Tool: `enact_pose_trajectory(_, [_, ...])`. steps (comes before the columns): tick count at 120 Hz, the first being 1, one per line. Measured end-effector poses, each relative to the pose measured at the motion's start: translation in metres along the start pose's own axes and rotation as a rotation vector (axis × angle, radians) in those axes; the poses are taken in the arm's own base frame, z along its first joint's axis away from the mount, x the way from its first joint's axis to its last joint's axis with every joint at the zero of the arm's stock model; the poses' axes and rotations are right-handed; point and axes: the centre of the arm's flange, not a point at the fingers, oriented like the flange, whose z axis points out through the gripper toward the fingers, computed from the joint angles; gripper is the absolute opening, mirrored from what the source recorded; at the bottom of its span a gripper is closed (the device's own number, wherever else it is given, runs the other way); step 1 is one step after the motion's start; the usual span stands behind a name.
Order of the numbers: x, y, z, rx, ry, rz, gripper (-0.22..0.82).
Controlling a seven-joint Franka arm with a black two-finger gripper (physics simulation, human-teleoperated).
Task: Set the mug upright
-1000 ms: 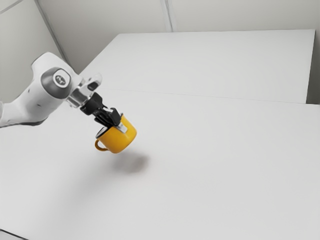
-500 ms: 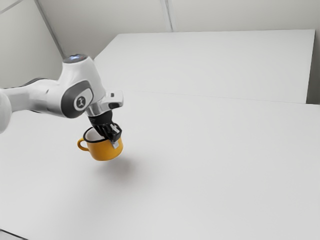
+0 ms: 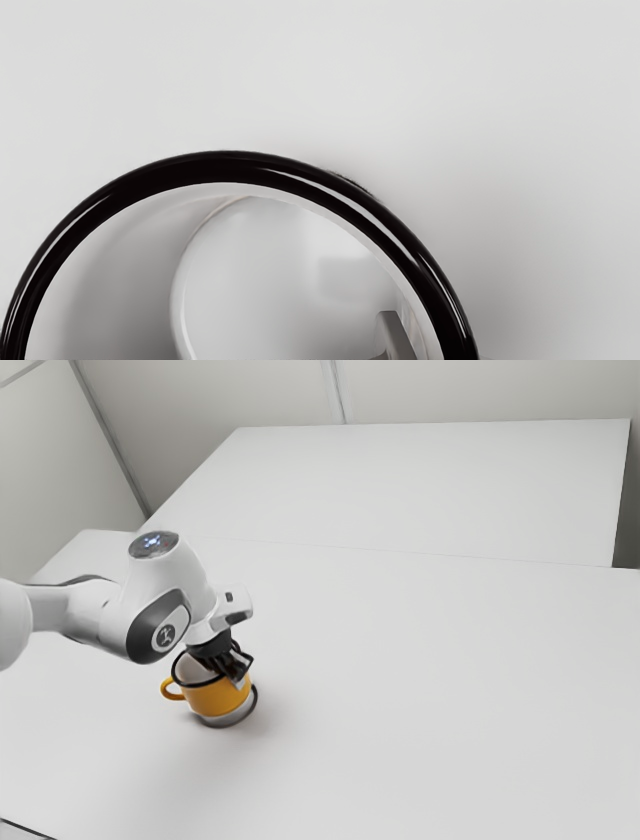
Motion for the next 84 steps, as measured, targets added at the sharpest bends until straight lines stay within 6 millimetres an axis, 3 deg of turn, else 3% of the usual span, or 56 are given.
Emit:
enact_pose_trajectory(37, [-0.001,0.002,0.023,-0.012,0.008,-0.069,-0.16])
enact_pose_trajectory(57, [0.001,0.005,0.02,-0.028,0.021,-0.085,0.18])
enact_pose_trajectory(68, [0.01,0.005,-0.001,-0.028,0.059,-0.086,0.33])
enact_pose_trajectory(84, [0.039,0.002,-0.058,-0.028,0.099,-0.094,0.46])
